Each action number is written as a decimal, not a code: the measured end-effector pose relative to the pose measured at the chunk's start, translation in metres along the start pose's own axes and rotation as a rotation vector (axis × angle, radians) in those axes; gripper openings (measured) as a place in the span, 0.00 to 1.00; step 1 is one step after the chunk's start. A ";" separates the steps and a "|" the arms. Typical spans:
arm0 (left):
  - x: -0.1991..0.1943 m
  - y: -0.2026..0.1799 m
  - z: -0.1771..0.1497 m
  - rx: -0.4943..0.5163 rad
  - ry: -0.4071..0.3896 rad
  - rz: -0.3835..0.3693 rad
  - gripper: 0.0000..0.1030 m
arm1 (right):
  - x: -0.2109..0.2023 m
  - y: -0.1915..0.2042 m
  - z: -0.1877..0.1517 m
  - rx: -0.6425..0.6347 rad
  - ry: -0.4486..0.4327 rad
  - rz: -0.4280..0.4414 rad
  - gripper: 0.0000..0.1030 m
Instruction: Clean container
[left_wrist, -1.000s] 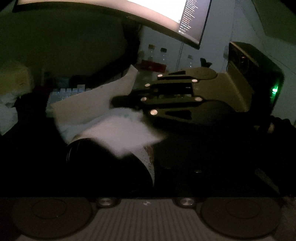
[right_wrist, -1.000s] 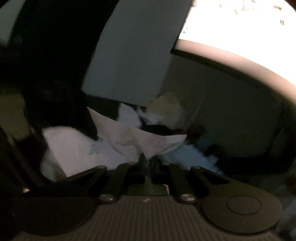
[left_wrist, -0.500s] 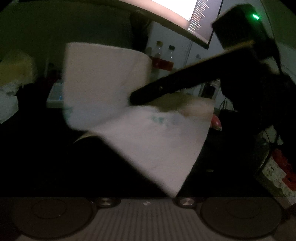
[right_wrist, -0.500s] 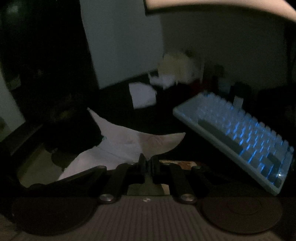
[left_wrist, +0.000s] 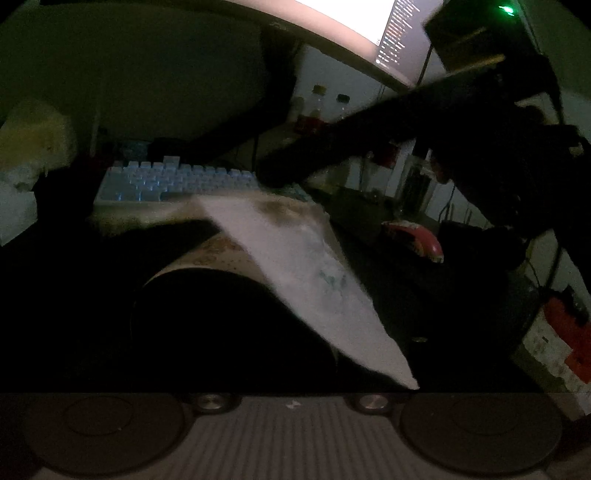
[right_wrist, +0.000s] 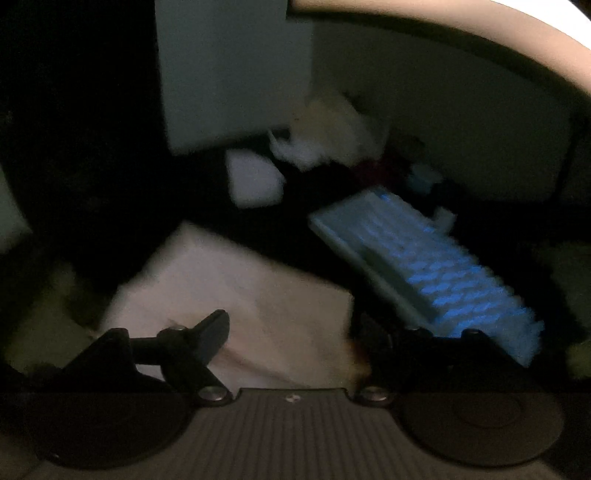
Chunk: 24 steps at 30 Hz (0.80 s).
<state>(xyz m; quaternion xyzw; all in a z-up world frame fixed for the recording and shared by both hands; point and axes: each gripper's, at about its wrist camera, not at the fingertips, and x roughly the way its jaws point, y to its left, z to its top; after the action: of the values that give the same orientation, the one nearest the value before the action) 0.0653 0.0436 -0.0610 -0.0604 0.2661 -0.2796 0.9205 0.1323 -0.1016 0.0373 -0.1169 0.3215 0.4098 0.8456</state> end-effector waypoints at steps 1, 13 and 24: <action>0.000 0.000 0.000 0.001 -0.001 0.000 0.30 | -0.004 0.000 -0.003 0.025 -0.031 -0.001 0.79; 0.004 0.002 0.002 0.005 -0.008 -0.010 0.30 | 0.010 -0.016 -0.022 -0.061 -0.048 0.320 0.45; 0.006 0.001 0.001 0.007 -0.015 -0.012 0.32 | -0.033 -0.017 -0.055 0.067 -0.244 0.164 0.05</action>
<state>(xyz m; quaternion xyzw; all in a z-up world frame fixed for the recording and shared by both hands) 0.0699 0.0410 -0.0631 -0.0611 0.2579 -0.2854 0.9210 0.1056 -0.1582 0.0158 -0.0114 0.2383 0.4778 0.8454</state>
